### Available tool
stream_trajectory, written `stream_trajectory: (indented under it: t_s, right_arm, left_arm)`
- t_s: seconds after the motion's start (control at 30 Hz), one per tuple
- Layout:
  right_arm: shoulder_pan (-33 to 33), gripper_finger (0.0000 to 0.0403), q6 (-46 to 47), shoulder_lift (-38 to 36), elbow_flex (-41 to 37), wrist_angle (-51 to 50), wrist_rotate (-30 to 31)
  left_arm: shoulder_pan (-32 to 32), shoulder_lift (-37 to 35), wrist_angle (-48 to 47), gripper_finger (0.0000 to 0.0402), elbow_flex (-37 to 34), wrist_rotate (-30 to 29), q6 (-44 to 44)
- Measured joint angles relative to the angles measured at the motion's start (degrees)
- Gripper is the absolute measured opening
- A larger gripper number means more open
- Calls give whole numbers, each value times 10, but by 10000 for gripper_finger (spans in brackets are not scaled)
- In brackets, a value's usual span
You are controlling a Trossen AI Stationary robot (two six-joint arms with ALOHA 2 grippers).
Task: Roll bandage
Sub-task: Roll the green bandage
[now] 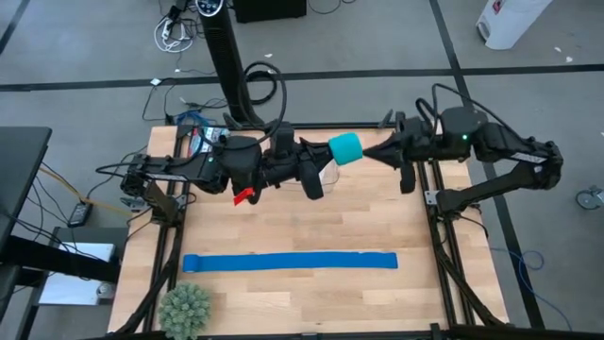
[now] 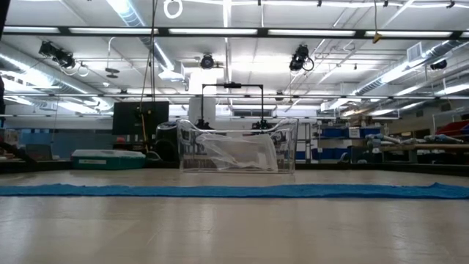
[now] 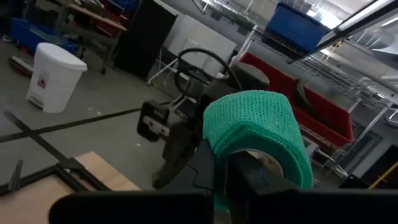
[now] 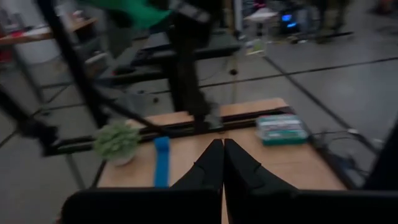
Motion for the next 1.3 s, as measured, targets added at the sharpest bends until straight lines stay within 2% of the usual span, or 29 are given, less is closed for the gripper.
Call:
stream_trajectory:
  t_s: [0.3, 0.67, 0.87, 1.1, 1.2, 1.3]
  right_arm:
    - [-59, 2, -34, 25, 0, 2, 68]
    - [-98, 2, -9, 89, 0, 95, 71]
    - [-95, 3, 60, 105, 0, 96, 36]
    - [-92, 1, 249, 78, 0, 48, 1]
    - [-93, 1, 242, 64, 0, 27, -29]
    - [-93, 2, 163, 54, 0, 27, -83]
  left_arm:
    - [18, 0, 0, 22, 0, 14, -1]
    - [23, 0, 0, 21, 1, 92, -1]
    - [36, -2, -7, 21, 25, 121, 34]
    - [71, -1, -24, 21, 35, 172, 31]
    - [79, -2, -58, 21, 35, 186, 28]
    - [82, -4, -100, 21, 35, 190, 17]
